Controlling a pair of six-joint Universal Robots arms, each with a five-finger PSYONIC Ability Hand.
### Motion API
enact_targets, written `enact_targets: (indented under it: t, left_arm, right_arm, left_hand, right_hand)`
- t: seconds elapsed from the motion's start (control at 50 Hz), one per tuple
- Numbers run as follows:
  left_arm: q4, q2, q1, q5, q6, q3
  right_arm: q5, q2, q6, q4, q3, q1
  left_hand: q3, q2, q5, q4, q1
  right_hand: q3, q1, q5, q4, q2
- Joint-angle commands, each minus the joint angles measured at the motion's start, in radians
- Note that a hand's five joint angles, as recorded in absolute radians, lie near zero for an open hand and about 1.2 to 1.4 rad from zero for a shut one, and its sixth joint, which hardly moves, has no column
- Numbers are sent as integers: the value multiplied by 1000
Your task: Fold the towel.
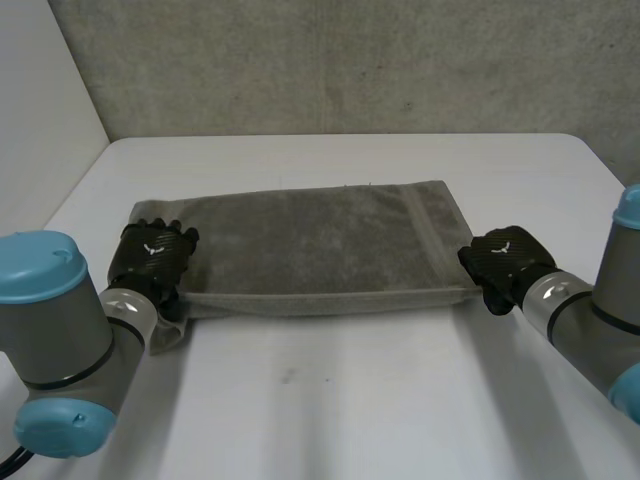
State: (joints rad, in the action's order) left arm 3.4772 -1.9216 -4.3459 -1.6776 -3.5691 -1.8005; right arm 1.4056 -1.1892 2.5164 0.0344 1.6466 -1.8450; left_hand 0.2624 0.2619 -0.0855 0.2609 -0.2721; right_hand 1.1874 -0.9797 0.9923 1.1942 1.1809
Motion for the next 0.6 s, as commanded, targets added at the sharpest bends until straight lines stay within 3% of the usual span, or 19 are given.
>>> enact_targets:
  t: [0.02,0.18,0.36,0.46,0.5,0.52,0.54,0.6]
  left_arm:
    - [-61,7,-35,3,76,-14]
    - [-136,7,-41,84,240,-28]
    - [-158,7,-46,91,240,-25]
    - [-167,13,-43,93,240,-17]
    - [-171,30,-44,95,239,-20]
    - [-171,30,-44,95,239,-20]
    - [-173,36,-44,95,239,-22]
    - [-178,47,-40,96,222,-17]
  right_arm:
    - [-40,0,159,9,2,105]
    - [-69,0,185,9,9,136]
    - [-80,0,190,21,22,133]
    - [-97,0,190,25,36,133]
    - [-105,0,190,27,38,136]
    - [-105,0,190,27,38,136]
    - [-111,0,190,27,38,136]
    - [-122,0,187,25,38,138]
  left_hand:
    - [16,16,-18,17,-6]
    - [36,37,-39,38,-27]
    - [136,137,-138,138,-126]
    - [471,471,-473,472,-461]
    - [924,924,-926,925,-914]
    - [926,926,-928,927,-916]
    - [1129,1130,-1132,1131,-1120]
    - [1134,1134,-1136,1135,-1124]
  right_hand:
    - [209,-417,229,202,215]
    - [209,-417,229,202,215]
    - [209,-417,229,202,215]
    - [209,-417,229,202,215]
    - [209,-417,229,202,215]
    - [209,-417,229,202,215]
    - [209,-417,229,202,215]
    - [209,-417,229,202,215]
